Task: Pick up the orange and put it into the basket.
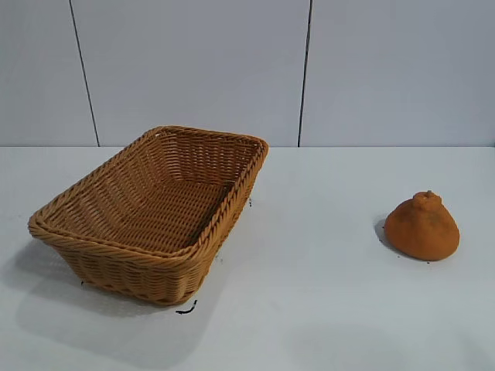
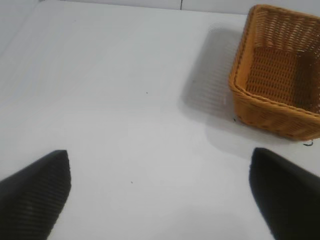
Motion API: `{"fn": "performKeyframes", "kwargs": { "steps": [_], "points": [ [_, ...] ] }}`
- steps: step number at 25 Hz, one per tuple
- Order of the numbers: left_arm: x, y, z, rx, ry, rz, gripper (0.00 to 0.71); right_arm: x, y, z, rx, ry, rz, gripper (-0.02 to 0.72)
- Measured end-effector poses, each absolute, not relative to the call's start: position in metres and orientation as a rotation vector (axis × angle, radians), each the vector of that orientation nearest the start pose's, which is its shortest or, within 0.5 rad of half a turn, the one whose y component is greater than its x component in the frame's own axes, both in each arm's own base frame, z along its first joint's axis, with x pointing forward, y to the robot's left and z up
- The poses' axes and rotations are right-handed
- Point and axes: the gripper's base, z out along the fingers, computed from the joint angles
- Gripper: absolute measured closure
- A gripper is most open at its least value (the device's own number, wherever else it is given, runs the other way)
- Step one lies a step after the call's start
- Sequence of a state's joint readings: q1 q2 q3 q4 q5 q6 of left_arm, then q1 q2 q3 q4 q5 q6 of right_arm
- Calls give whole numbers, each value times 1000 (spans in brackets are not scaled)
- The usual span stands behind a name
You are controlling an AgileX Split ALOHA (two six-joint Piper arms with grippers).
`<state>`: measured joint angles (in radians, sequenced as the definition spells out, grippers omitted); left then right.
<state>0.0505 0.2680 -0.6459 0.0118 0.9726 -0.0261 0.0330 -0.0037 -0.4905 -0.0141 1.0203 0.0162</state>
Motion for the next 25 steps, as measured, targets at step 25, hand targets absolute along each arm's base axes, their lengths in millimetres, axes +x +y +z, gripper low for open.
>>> {"fn": "performKeyframes", "kwargs": {
  "steps": [25],
  "points": [
    [223,-65,327,308,2378,-139,14,-3,-1,278,-17,2007,16,9]
  ]
}}
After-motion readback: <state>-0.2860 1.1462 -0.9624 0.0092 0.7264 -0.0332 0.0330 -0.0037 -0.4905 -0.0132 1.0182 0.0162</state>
